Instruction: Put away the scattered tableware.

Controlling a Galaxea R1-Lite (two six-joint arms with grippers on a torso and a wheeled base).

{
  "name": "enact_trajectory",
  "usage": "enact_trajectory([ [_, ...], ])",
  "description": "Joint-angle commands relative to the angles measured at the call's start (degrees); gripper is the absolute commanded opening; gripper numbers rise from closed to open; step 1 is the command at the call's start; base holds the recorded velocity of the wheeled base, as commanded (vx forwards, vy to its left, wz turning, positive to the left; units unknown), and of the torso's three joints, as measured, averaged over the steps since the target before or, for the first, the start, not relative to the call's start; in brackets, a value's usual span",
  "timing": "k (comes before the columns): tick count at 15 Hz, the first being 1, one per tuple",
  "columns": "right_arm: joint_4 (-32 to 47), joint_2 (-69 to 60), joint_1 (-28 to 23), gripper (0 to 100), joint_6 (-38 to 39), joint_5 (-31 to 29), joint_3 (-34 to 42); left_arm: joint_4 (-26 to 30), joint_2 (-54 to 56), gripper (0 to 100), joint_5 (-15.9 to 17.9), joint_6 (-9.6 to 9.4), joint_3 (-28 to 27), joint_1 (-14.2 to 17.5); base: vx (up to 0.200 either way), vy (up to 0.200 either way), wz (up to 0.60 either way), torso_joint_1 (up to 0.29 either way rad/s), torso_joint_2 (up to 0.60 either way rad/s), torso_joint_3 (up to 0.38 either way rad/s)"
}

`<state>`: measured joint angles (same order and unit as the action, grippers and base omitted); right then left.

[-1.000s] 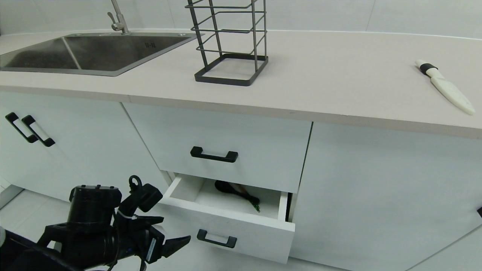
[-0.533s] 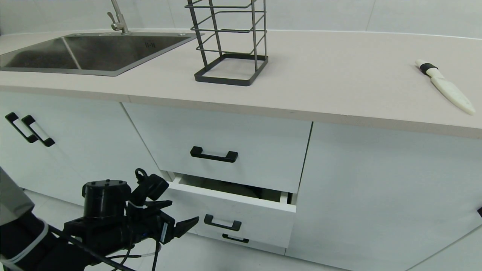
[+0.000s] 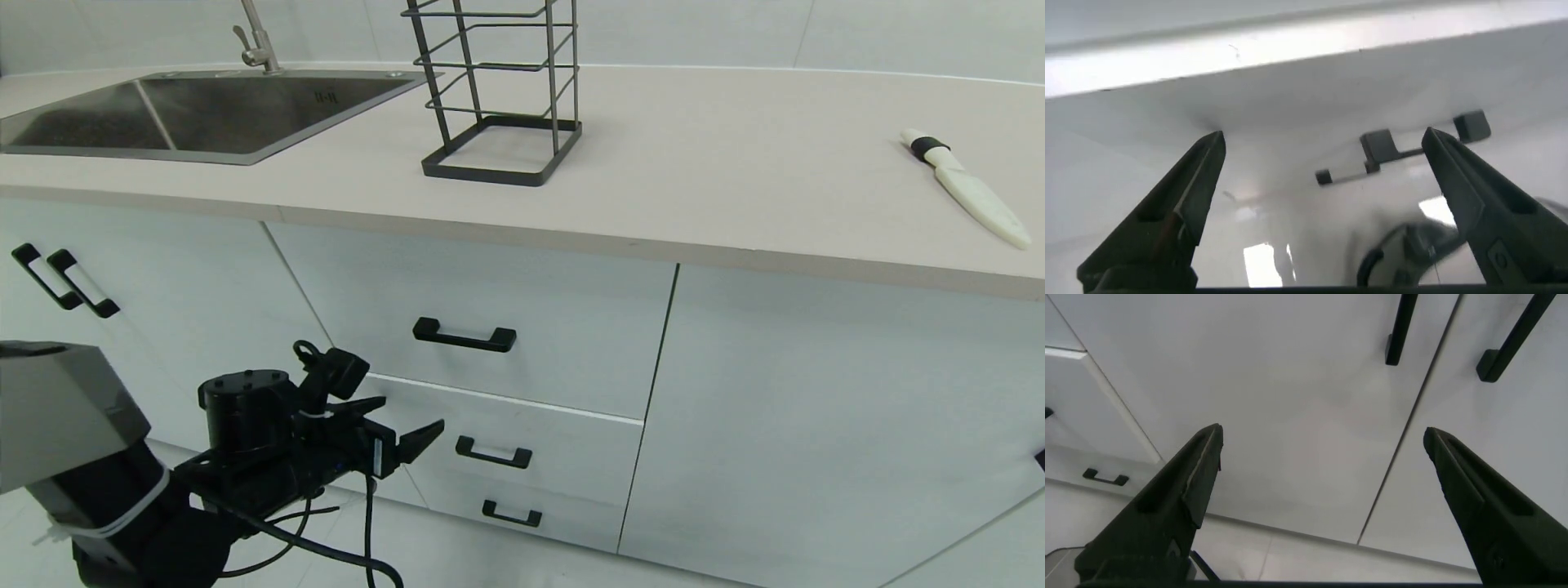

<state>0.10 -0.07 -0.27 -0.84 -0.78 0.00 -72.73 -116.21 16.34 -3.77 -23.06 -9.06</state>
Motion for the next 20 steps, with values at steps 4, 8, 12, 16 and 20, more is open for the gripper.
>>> enact_trajectory([
  [4, -0.01, 0.07, 0.0, 100, 0.05, -0.01, 0.0, -4.53, -2.97, 100, -0.08, 0.51, 2.59, 0.0, 0.0, 0.0, 0.0, 0.0, 0.0, 0.0],
  [8, -0.01, 0.07, 0.0, 100, -0.21, 0.34, 0.0, -7.87, 8.46, 100, 0.45, 0.51, 16.74, 0.27, 0.0, 0.0, 0.0, 0.0, 0.0, 0.0],
  [12, -0.01, 0.07, 0.0, 100, -0.04, 0.16, 0.0, -5.85, 28.76, 100, 0.54, 1.39, 23.06, 2.29, 0.0, 0.0, 0.0, 0.0, 0.0, 0.0],
  [16, -0.01, 0.07, 0.0, 100, 0.05, 0.25, 0.0, -3.38, 52.14, 100, -2.01, 1.57, 23.06, 5.63, 0.0, 0.0, -0.6, 0.004, 0.0, 0.007],
  [20, -0.01, 0.07, 0.0, 100, 0.14, 0.25, 0.0, 21.4, 85.1, 100, -3.77, 1.22, 22.98, 9.58, 0.0, 0.0, -0.15, -0.001, 0.0, 0.002],
])
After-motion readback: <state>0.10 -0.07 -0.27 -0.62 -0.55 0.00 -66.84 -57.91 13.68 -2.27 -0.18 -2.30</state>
